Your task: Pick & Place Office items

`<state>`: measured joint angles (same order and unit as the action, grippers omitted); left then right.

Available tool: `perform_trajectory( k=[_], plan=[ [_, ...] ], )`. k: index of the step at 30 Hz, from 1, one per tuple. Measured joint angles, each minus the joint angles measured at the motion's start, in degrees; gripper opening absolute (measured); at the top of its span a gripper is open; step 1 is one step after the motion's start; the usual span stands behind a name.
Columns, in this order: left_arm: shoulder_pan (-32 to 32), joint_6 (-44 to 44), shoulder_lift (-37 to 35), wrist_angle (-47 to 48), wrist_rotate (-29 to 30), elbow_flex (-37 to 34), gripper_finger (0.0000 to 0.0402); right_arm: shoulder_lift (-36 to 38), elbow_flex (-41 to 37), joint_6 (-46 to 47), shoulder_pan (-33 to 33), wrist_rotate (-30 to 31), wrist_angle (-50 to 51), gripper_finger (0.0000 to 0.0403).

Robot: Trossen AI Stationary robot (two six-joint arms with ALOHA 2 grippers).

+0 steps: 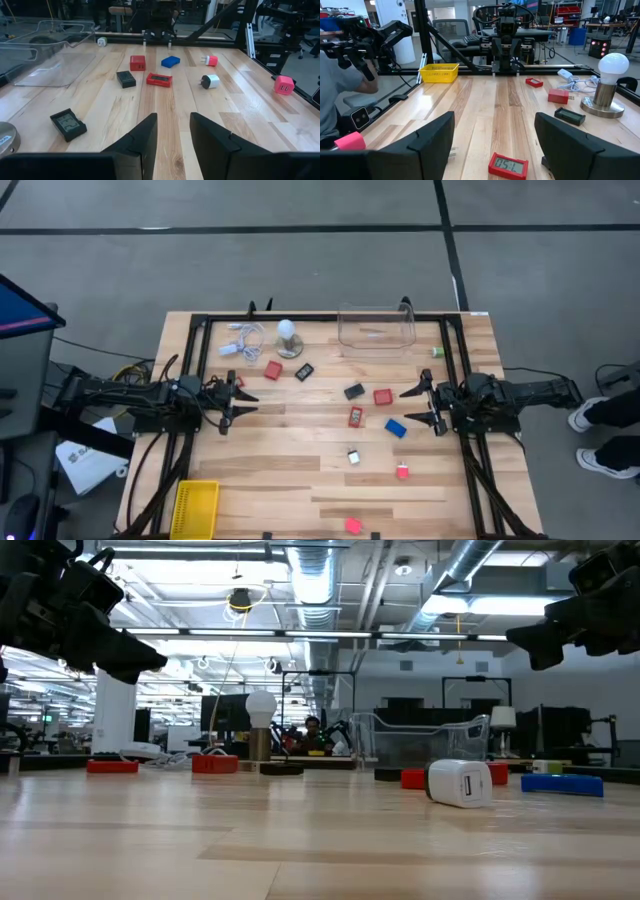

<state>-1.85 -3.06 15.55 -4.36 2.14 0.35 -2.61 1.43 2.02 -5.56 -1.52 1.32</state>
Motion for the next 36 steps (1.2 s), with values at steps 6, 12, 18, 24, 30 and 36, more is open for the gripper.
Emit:
perform_trajectory(
  k=[6, 12, 18, 24, 30, 36],
  plan=[
    [0.00, 0.01, 0.00, 0.02, 0.01, -0.01, 0.0114, 0.00, 0.00, -0.02, 0.02, 0.00, 0.00, 0.0269],
    [0.00, -0.01, -0.02, 0.00, 0.00, 0.01, 0.0114, 0.00, 0.00, -0.02, 0.01, 0.00, 0.00, 0.0269],
    [0.00, 0.00, 0.00, 0.00, 0.00, -0.01, 0.0114, 0.00, -0.01, -0.25, 0.02, 0.09, -0.05, 0.0269],
    [0.00, 0.01, 0.00, 0.00, -0.01, -0.01, 0.0114, 0.00, -0.06, -5.43, 0.93, 3.07, -6.31, 0.0269],
    [0.00, 0.01, -0.02, 0.00, 0.01, 0.00, 0.0114, 0.00, -0.06, 11.18, 0.29, 3.02, -11.65, 0.0269],
    [0.00, 0.40, 0.00, -0.61, 0.01, -0.01, 0.0114, 0.01, -0.01, 15.13, 0.88, 3.08, -15.91, 0.0269]
  ],
)
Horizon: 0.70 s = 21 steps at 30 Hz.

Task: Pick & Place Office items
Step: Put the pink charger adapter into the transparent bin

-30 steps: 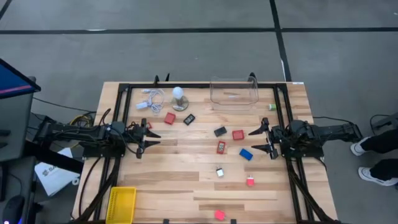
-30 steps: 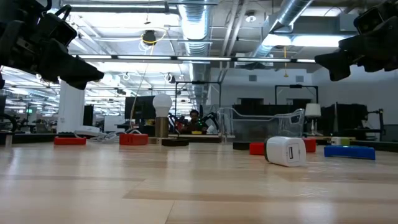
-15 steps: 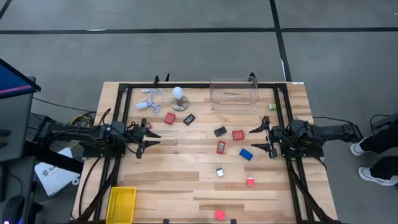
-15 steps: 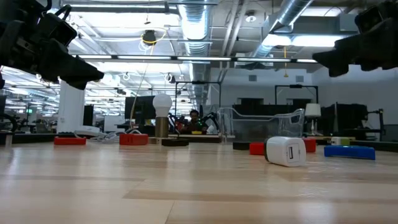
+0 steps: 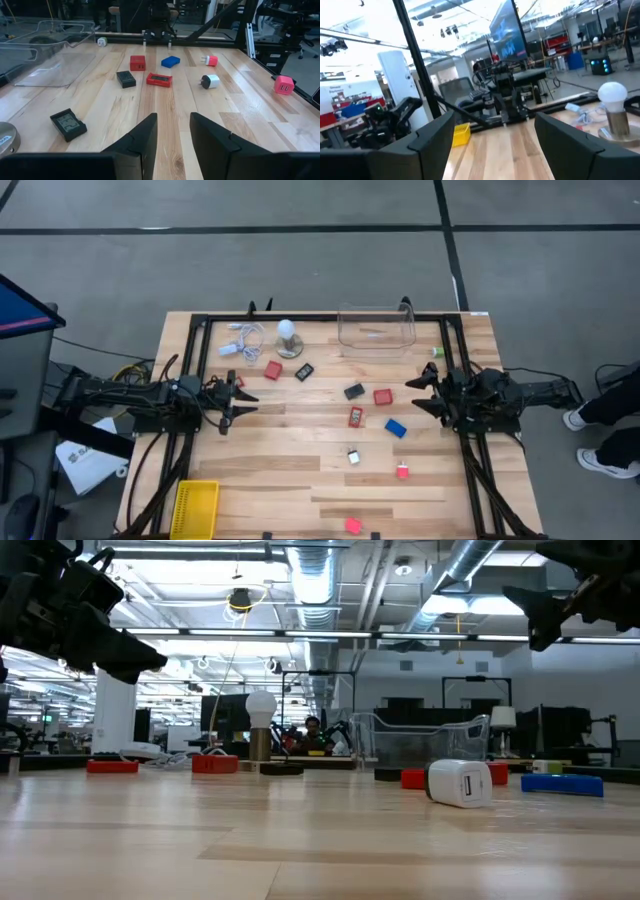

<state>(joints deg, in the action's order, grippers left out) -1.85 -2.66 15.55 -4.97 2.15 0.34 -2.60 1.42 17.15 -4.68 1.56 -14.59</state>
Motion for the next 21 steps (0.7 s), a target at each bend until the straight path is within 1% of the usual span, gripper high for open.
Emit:
perform_trajectory(
  k=[3, 6, 8, 9, 10, 12, 16, 18, 21],
  plan=[
    [0.00, 1.99, 0.00, -3.99, 0.02, 0.02, 0.0114, -0.01, -0.01, 0.87, 0.43, 0.15, -0.94, 0.0269],
    [0.00, 2.06, 0.48, -8.96, 0.04, 0.01, 0.0114, -0.03, -0.01, 0.80, 0.02, -0.33, -0.19, 0.0269],
    [0.00, -0.50, 1.03, -13.78, -0.58, 0.01, 0.0114, -0.01, -0.01, 0.16, -0.73, -0.70, 0.47, 0.0269],
    [0.00, -1.99, 1.28, -16.18, -1.87, 0.00, 0.0114, -0.02, -0.01, -0.56, -1.11, -1.30, 0.76, 0.0269],
    [0.00, -2.79, 1.65, -18.56, -3.89, 0.00, 0.0114, -0.03, -0.01, -1.41, -1.53, -2.15, 0.82, 0.0269],
    [0.00, -3.62, 2.88, -23.62, -9.69, 0.00, 0.0114, -0.03, -0.01, -2.37, -2.44, -3.94, 0.51, 0.0269],
    [-0.29, -3.37, 6.77, -33.21, -26.88, 0.02, 0.0114, -0.01, -0.92, -2.79, -5.55, -5.09, -2.61, 0.0269],
    [-1.42, -3.42, 9.30, -37.39, -30.95, 0.00, 0.0114, -0.09, -0.95, -2.70, -7.60, -5.20, -3.57, 0.0269],
    [-5.17, -1.95, 13.68, -40.89, -32.86, 0.00, 0.0114, -1.22, -0.97, -2.72, -11.60, -5.56, -4.78, 0.0269]
  ],
)
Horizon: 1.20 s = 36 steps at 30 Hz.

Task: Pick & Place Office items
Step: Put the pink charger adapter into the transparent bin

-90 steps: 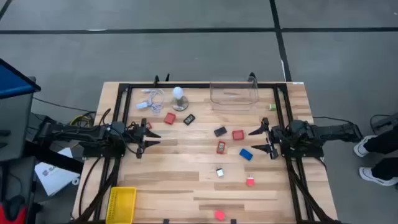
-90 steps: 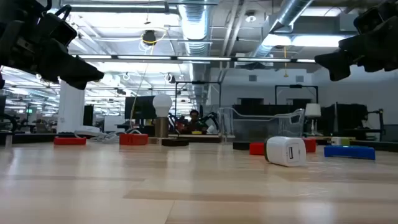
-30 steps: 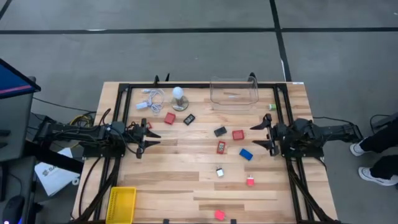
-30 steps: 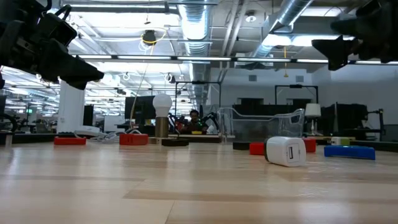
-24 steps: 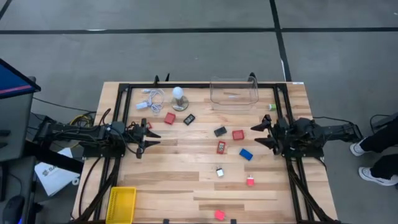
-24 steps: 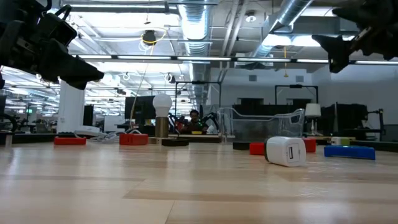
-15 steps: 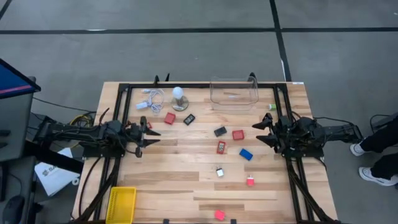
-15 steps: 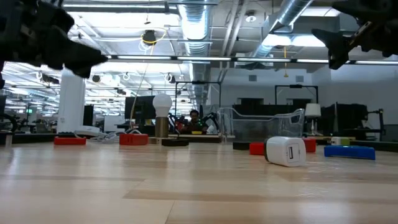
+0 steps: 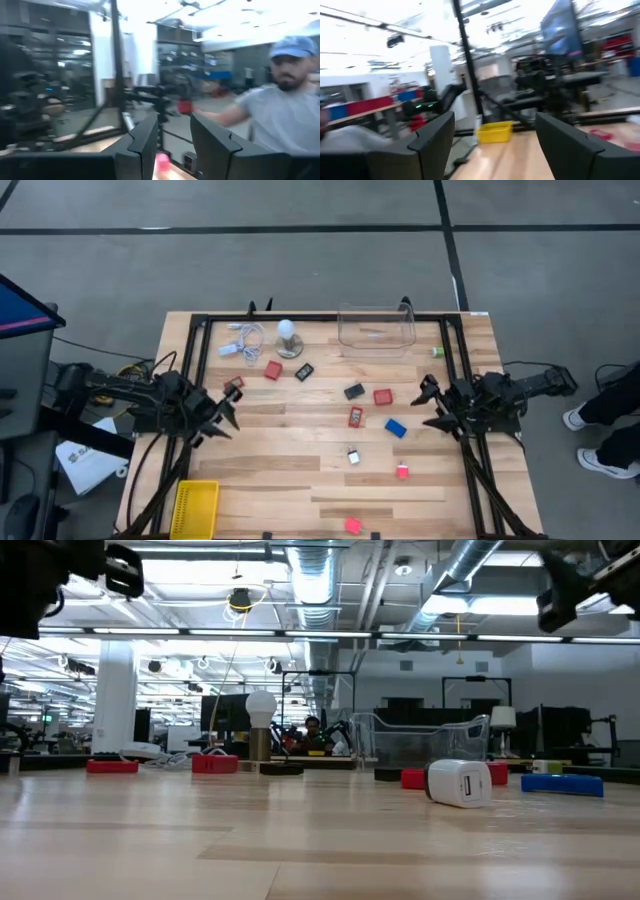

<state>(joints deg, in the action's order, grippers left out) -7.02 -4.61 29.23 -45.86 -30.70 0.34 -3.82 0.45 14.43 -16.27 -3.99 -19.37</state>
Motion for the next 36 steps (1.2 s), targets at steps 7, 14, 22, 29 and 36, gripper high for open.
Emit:
perform_trajectory(
  k=[7, 14, 22, 29, 36],
  plan=[
    [-11.78, 10.03, 11.89, -12.09, -0.42, 0.00, 0.0114, -5.67, -0.04, -4.89, -7.79, 5.41, -8.59, 0.0269],
    [-16.20, 8.86, 18.06, -29.76, -0.28, -0.02, 0.0114, -14.13, -0.07, -7.20, -10.24, 5.84, -16.44, 0.0269],
    [-16.18, 8.32, 17.31, -28.24, -0.10, -0.02, 0.0114, -26.47, -0.08, -6.73, -11.12, 5.32, -27.64, 0.0269],
    [-16.18, 8.61, 17.36, -21.03, 0.14, -0.02, 0.0114, -32.87, 3.02, -9.08, -10.76, 5.52, -30.64, 0.0269],
    [-16.43, 6.68, 17.31, -21.19, 0.07, -0.02, 0.0114, -33.85, 4.90, -9.02, -9.73, 5.51, -30.60, 0.0269]
  ],
)
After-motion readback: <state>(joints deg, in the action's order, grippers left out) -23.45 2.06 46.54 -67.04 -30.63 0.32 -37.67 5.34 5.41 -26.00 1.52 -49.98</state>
